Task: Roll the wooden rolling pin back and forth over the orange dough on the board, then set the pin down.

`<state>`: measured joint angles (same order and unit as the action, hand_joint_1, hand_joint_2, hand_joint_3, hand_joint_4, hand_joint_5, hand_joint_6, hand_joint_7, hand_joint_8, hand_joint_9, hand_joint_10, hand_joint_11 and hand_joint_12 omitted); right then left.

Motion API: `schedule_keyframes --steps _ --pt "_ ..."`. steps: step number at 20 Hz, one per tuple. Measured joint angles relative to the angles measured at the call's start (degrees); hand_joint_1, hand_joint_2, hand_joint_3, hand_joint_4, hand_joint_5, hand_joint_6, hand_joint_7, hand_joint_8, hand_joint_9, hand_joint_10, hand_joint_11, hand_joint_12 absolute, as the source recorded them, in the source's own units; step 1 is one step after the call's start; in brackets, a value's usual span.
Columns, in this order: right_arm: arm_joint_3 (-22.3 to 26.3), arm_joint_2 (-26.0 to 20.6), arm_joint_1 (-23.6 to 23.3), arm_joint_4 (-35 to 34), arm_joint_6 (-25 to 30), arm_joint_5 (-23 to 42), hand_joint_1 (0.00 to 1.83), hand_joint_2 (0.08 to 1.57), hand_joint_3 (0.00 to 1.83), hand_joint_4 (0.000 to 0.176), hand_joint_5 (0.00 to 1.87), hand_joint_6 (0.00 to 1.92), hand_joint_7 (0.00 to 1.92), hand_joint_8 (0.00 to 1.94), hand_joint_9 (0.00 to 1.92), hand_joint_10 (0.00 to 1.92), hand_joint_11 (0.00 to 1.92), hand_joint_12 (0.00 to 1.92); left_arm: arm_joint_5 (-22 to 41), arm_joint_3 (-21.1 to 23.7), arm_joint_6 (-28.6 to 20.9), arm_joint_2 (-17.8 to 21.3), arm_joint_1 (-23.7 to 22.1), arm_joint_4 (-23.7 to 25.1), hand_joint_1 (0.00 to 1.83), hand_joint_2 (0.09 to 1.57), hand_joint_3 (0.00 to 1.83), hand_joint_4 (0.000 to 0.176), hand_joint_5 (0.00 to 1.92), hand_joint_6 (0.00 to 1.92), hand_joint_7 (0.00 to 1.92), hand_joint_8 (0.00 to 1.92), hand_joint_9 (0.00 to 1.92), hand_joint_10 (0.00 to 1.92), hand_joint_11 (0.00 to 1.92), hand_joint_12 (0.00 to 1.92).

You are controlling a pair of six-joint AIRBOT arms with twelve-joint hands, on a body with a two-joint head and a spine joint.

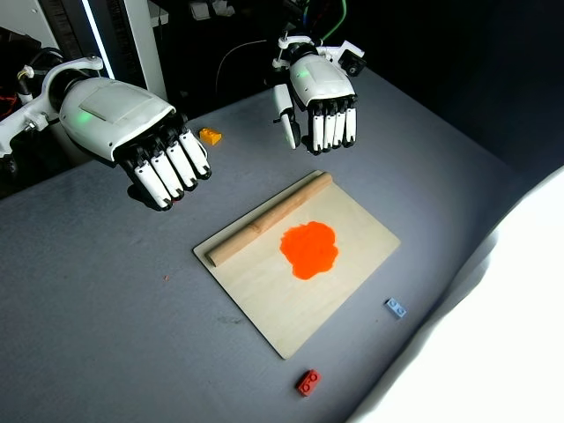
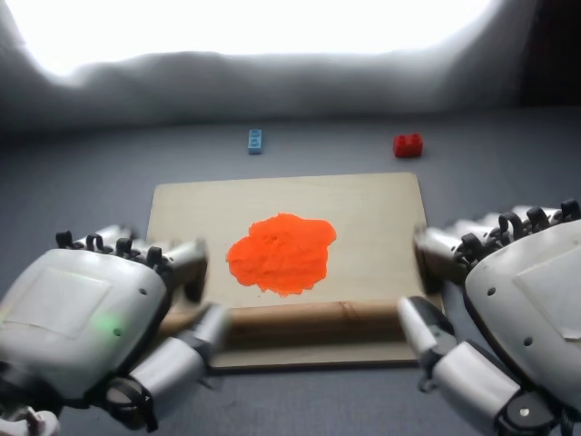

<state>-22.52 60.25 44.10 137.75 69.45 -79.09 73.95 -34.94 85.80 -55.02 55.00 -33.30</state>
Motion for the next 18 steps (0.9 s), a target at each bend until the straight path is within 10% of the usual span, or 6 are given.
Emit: schedule_keyframes --steps 18 --pt "-5.75 4.72 2.19 1.68 13.40 3.58 0.00 1.47 0.02 0.000 0.05 0.00 0.04 0.00 0.01 0.00 0.00 0.00 -3.39 -1.66 7.23 -4.04 0.35 -7.67 0.00 1.41 0.05 0.000 0.00 0.00 0.00 0.00 0.00 0.00 0.00 0.00"
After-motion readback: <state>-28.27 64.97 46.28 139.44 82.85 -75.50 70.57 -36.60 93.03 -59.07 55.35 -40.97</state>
